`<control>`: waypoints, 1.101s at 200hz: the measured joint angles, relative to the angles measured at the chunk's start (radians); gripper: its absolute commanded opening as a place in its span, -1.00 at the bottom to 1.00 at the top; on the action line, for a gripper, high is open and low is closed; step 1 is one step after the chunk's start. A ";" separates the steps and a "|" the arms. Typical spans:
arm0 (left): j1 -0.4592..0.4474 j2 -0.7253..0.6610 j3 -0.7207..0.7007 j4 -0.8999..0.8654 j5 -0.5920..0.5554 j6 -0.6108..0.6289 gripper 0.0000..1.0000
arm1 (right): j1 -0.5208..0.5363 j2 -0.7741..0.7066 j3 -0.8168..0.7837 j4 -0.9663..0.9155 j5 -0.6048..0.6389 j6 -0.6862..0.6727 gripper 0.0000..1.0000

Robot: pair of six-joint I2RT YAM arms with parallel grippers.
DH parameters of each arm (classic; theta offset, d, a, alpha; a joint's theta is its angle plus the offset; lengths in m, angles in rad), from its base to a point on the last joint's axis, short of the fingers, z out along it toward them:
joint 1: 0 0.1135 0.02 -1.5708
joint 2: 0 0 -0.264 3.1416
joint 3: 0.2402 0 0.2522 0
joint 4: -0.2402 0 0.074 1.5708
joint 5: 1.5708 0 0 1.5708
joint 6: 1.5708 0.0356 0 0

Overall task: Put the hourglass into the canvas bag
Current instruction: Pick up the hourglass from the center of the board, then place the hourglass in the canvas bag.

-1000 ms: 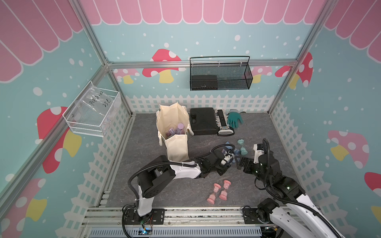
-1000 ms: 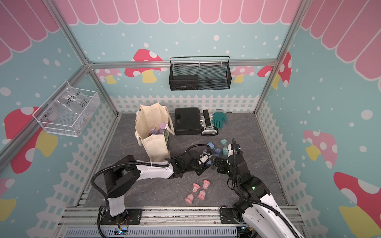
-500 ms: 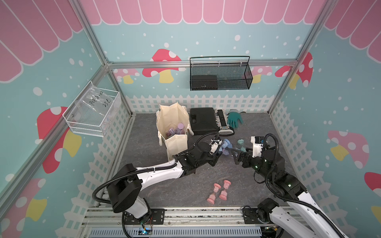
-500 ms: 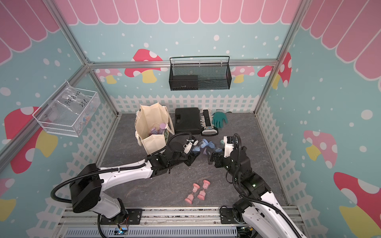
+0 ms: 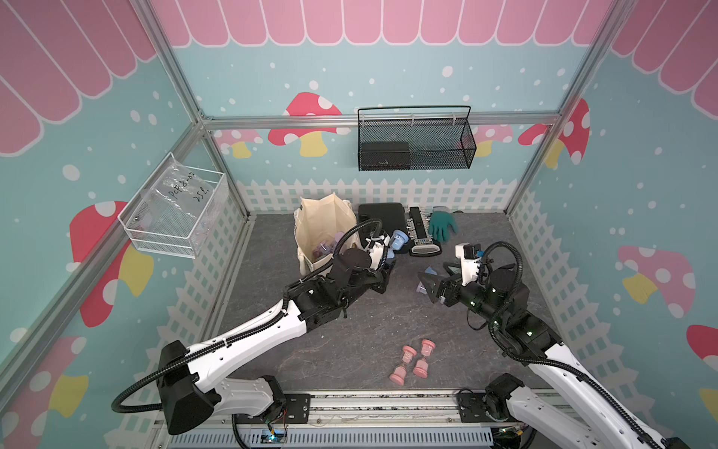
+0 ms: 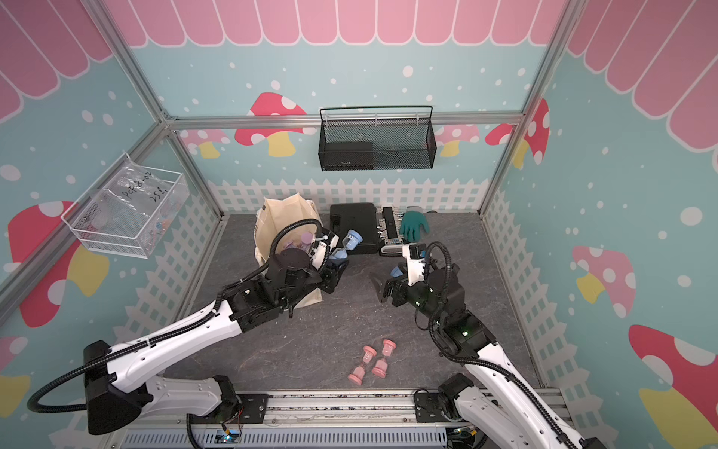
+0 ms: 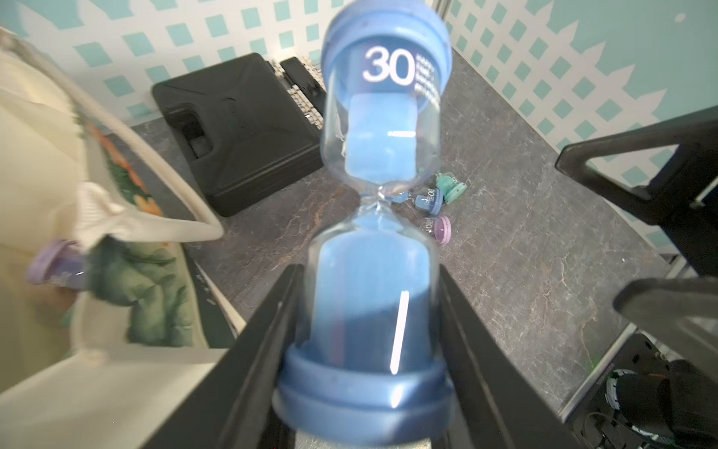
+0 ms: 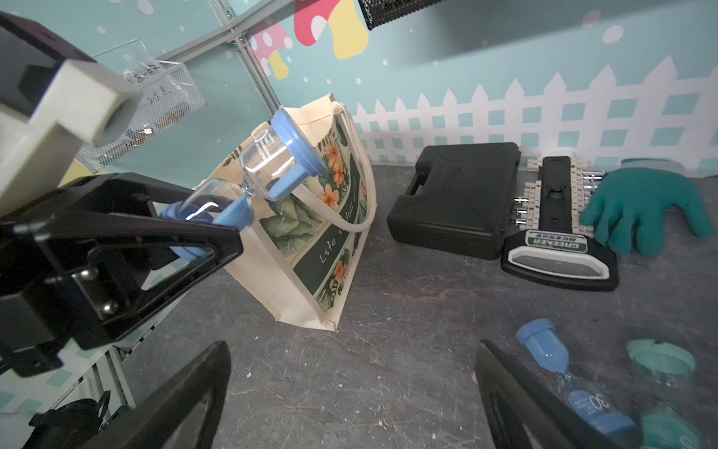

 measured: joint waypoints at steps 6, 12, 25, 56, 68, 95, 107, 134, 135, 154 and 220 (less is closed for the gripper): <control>0.000 -0.005 0.014 -0.017 -0.020 -0.002 -0.62 | 0.000 0.011 0.001 0.018 -0.010 -0.003 0.99; 0.001 -0.010 0.029 -0.037 -0.046 -0.006 -0.63 | 0.000 0.025 0.003 0.035 -0.019 -0.006 0.99; 0.004 -0.018 0.059 -0.076 -0.098 -0.016 -0.65 | 0.000 0.055 0.014 0.070 -0.040 -0.011 0.99; 0.036 -0.020 0.124 -0.166 -0.198 -0.054 -0.65 | 0.000 0.132 0.048 0.171 -0.095 -0.024 0.99; 0.055 -0.013 0.159 -0.208 -0.226 -0.072 -0.67 | 0.000 0.163 0.062 0.209 -0.117 -0.026 0.99; 0.083 0.023 0.226 -0.262 -0.297 -0.098 -0.67 | 0.000 0.235 0.087 0.285 -0.166 -0.025 0.99; 0.101 0.044 0.239 -0.277 -0.313 -0.110 -0.68 | 0.000 0.267 0.098 0.312 -0.188 -0.024 0.99; 0.176 0.106 0.256 -0.321 -0.314 -0.143 -0.69 | 0.000 0.329 0.115 0.369 -0.232 -0.021 0.99; 0.178 0.108 0.256 -0.323 -0.314 -0.143 -0.69 | 0.000 0.330 0.115 0.370 -0.233 -0.021 0.99; 0.232 0.152 0.263 -0.348 -0.299 -0.163 -0.69 | 0.000 0.365 0.117 0.397 -0.258 -0.020 0.99; 0.389 0.279 0.286 -0.377 -0.162 -0.203 -0.69 | 0.000 0.473 0.117 0.504 -0.362 0.002 0.99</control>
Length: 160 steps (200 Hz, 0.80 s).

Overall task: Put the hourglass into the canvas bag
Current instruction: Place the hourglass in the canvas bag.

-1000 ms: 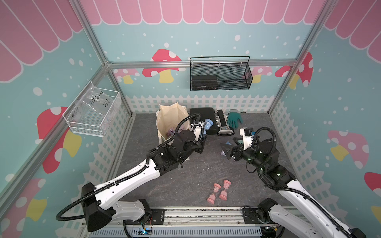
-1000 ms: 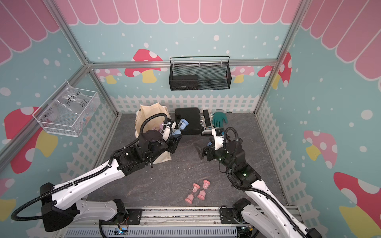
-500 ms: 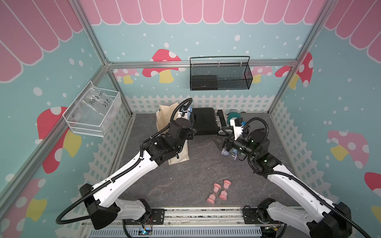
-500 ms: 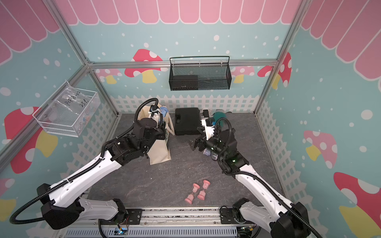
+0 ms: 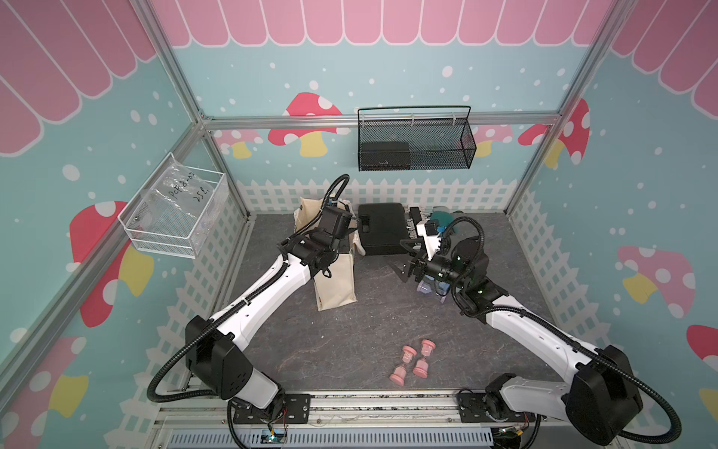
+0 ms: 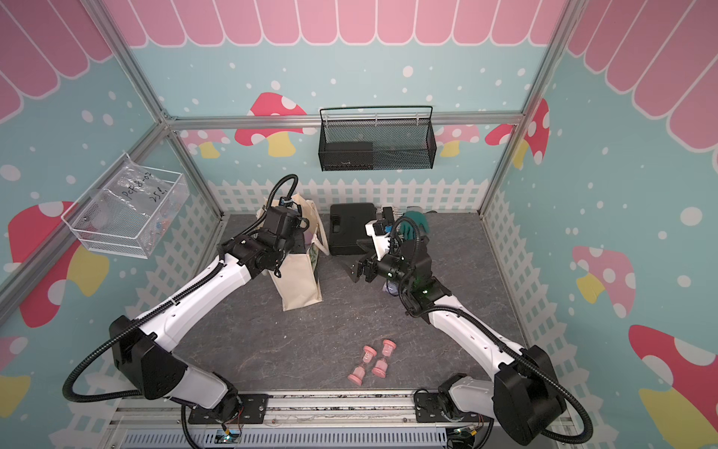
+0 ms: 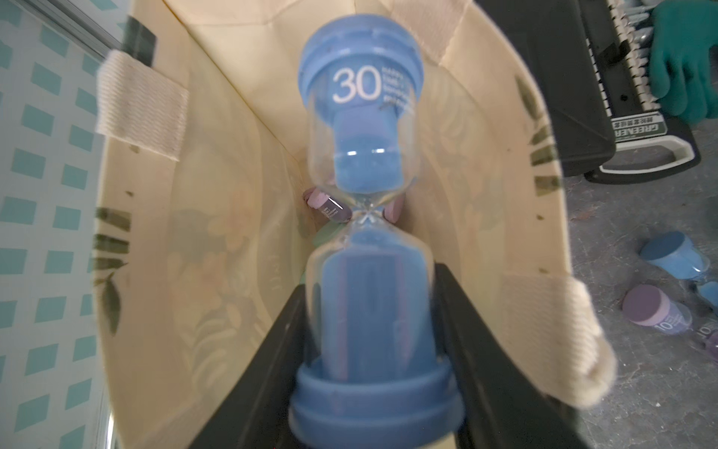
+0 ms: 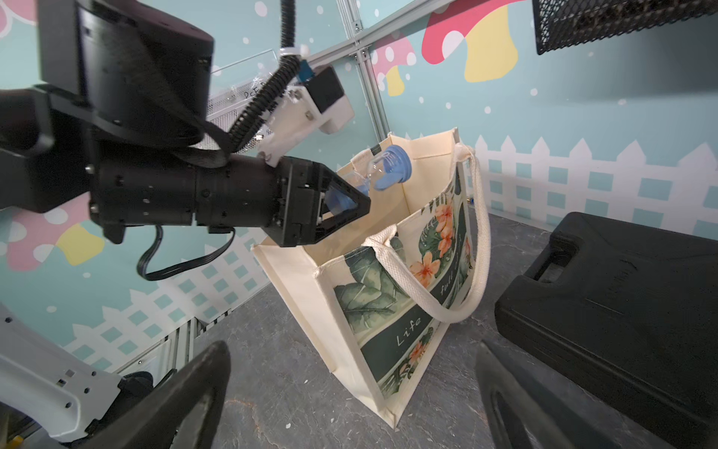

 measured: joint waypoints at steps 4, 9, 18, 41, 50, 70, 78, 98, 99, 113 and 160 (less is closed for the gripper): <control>0.007 0.008 0.000 0.000 0.009 -0.002 -0.69 | 0.000 0.006 0.000 0.006 -0.007 0.001 0.99; 0.016 0.017 0.000 0.000 0.019 -0.005 -0.69 | 0.000 0.013 0.001 0.014 -0.015 0.004 0.99; 0.032 0.037 0.000 -0.001 0.037 -0.011 -0.68 | 0.000 0.028 0.006 0.024 -0.026 0.007 0.99; 0.068 0.090 0.000 -0.001 0.077 -0.030 -0.68 | 0.000 0.057 0.019 0.039 -0.045 0.011 0.99; 0.079 0.112 0.000 -0.001 0.090 -0.039 -0.68 | 0.000 0.065 0.021 0.041 -0.050 0.013 0.99; 0.096 0.151 0.000 0.000 0.110 -0.057 -0.66 | 0.000 0.079 0.027 0.043 -0.054 0.014 0.99; 0.099 0.157 0.000 0.000 0.115 -0.064 -0.65 | 0.000 0.082 0.027 0.044 -0.054 0.014 0.99; 0.101 0.161 0.000 0.002 0.122 -0.079 -0.59 | 0.000 0.085 0.027 0.044 -0.053 0.014 0.99; 0.101 0.161 0.000 0.002 0.122 -0.079 -0.59 | 0.000 0.085 0.027 0.044 -0.053 0.014 0.99; 0.101 0.164 0.000 0.003 0.127 -0.089 -0.52 | 0.000 0.086 0.027 0.044 -0.051 0.013 0.99; 0.102 0.173 -0.003 0.007 0.150 -0.107 -0.27 | 0.000 0.086 0.027 0.044 -0.044 0.010 0.99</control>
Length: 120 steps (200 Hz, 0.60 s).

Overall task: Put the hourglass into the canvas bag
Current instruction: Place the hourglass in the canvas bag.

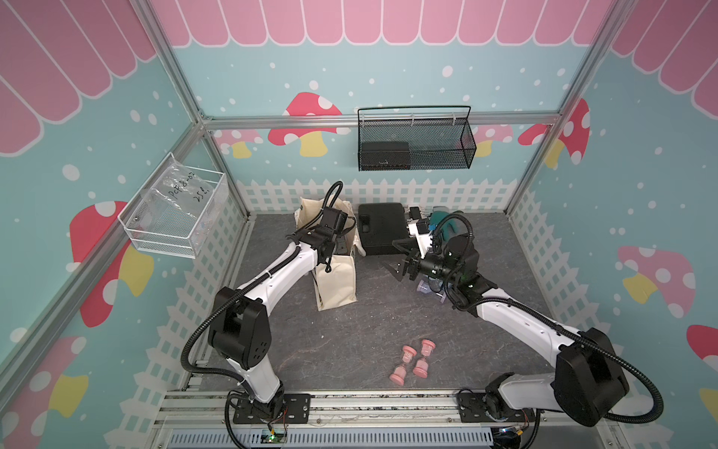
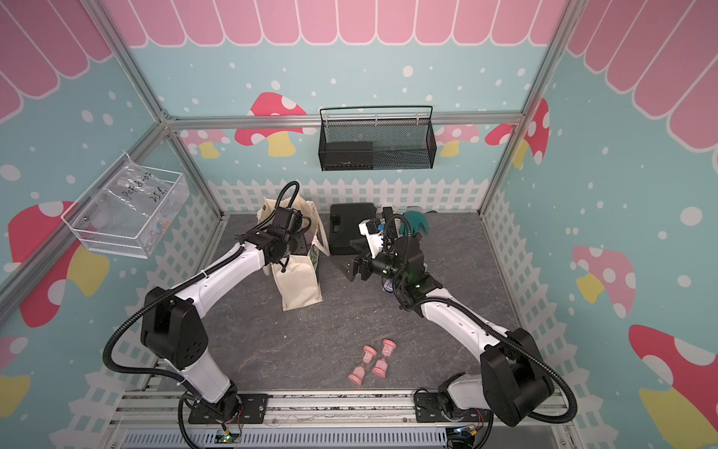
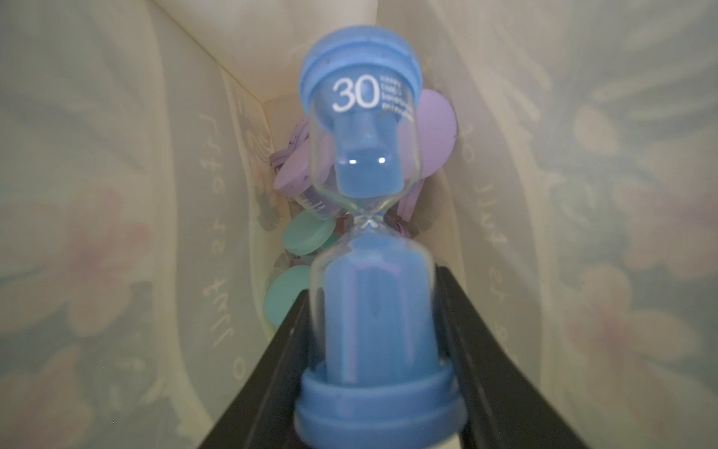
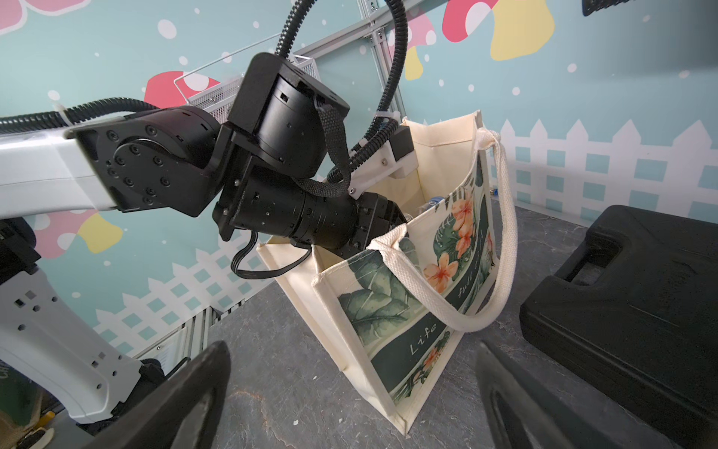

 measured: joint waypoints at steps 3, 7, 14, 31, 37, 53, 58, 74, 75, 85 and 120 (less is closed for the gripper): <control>0.000 0.000 -0.001 0.000 0.000 -0.001 -0.26 | 0.000 0.000 0.000 0.000 0.001 0.000 0.99; 0.000 0.000 -0.002 0.000 0.000 -0.001 -0.25 | 0.000 0.000 0.000 0.000 0.002 0.000 0.99; 0.003 0.000 -0.004 0.000 0.001 -0.002 -0.24 | 0.000 0.000 0.000 0.000 0.005 -0.001 0.99; 0.011 0.000 -0.012 -0.001 0.002 -0.005 -0.16 | 0.000 0.000 0.000 -0.002 0.015 -0.005 0.99; 0.014 0.000 -0.015 -0.001 0.002 -0.005 -0.12 | 0.000 0.000 0.000 -0.003 0.020 -0.007 0.99; 0.021 0.000 -0.017 -0.003 0.002 -0.010 -0.07 | 0.000 -0.003 0.000 -0.006 0.028 -0.010 0.99; 0.022 0.000 -0.017 -0.004 0.002 -0.011 -0.05 | 0.000 -0.004 0.000 -0.006 0.030 -0.011 0.99; 0.021 0.000 -0.017 -0.005 0.002 -0.013 0.02 | 0.000 -0.012 0.000 -0.010 0.034 -0.012 0.99; 0.021 0.000 -0.017 -0.004 0.002 -0.013 0.02 | 0.000 -0.013 0.000 -0.010 0.034 -0.013 0.99; 0.021 -0.002 -0.017 -0.005 0.002 -0.012 0.08 | 0.000 -0.017 0.000 -0.010 0.036 -0.015 0.99; 0.021 -0.013 -0.017 -0.010 0.002 -0.012 0.16 | 0.000 -0.027 0.000 -0.021 0.047 -0.016 0.99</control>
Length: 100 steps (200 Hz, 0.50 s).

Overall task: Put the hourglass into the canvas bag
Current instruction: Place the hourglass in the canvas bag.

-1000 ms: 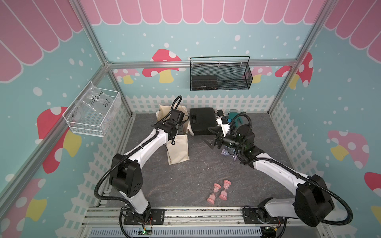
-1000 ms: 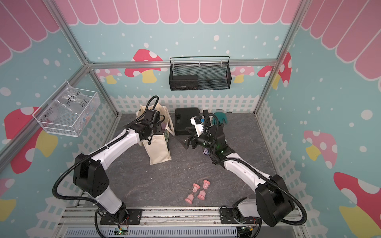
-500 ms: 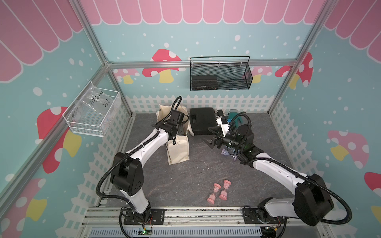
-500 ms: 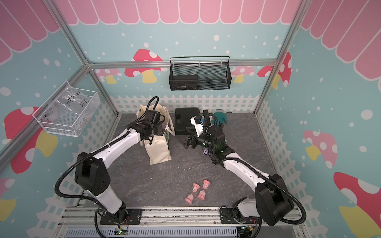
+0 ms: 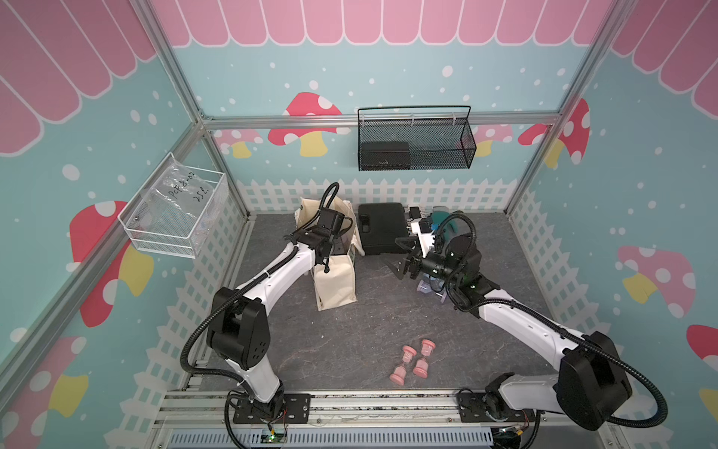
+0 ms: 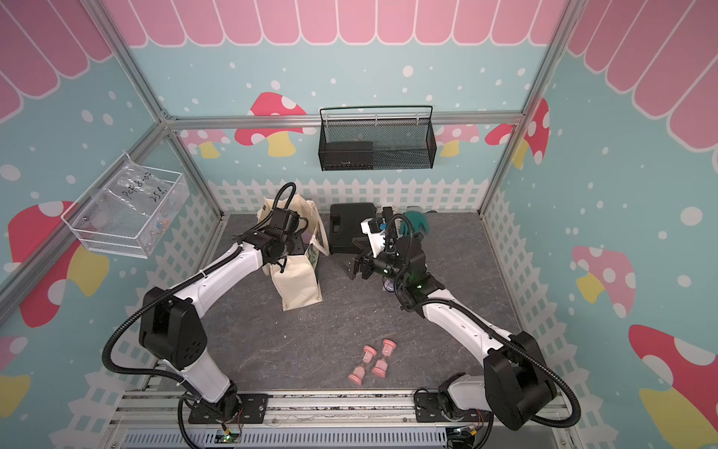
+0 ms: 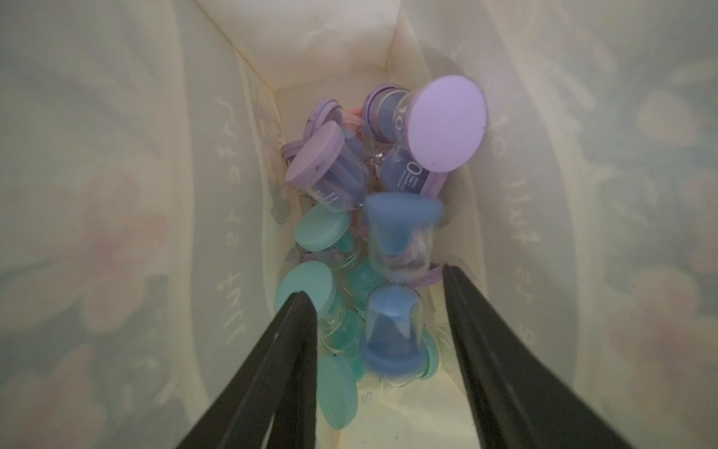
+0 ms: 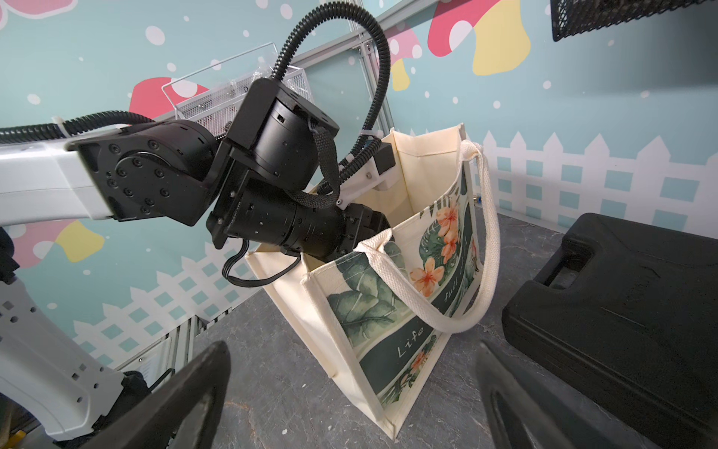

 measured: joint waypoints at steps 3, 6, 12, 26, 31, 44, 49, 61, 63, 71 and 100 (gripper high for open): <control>0.000 -0.002 0.000 -0.001 0.000 0.000 0.17 | 0.000 -0.002 0.000 -0.002 0.001 -0.001 0.99; 0.000 -0.005 0.000 -0.002 0.000 0.000 0.19 | 0.000 -0.004 0.000 -0.006 0.003 -0.002 0.99; 0.000 -0.010 0.000 -0.004 0.000 0.000 0.21 | 0.000 -0.008 0.000 -0.010 0.006 -0.003 0.99; -0.001 -0.024 0.000 -0.011 0.000 0.000 0.26 | 0.000 -0.023 0.000 -0.024 0.016 -0.006 0.99; -0.001 -0.030 0.000 -0.014 0.000 0.001 0.27 | 0.000 -0.030 0.000 -0.029 0.019 -0.006 0.99; -0.001 -0.047 0.000 -0.022 0.000 0.001 0.33 | 0.000 -0.050 -0.001 -0.033 0.031 -0.008 0.99; -0.001 -0.054 0.000 -0.026 0.000 0.001 0.35 | 0.000 -0.058 -0.001 -0.035 0.037 -0.010 0.99; -0.001 -0.078 0.000 -0.031 0.000 0.003 0.39 | 0.000 -0.076 -0.001 -0.043 0.048 -0.014 0.99; -0.001 -0.082 0.000 -0.032 0.000 0.003 0.39 | 0.000 -0.079 -0.001 -0.044 0.051 -0.014 0.99; -0.002 -0.100 0.000 -0.035 0.000 0.005 0.41 | 0.000 -0.088 -0.001 -0.053 0.061 -0.018 0.99; -0.011 -0.177 0.002 -0.040 0.006 0.013 0.45 | -0.002 -0.113 -0.001 -0.108 0.085 -0.031 0.99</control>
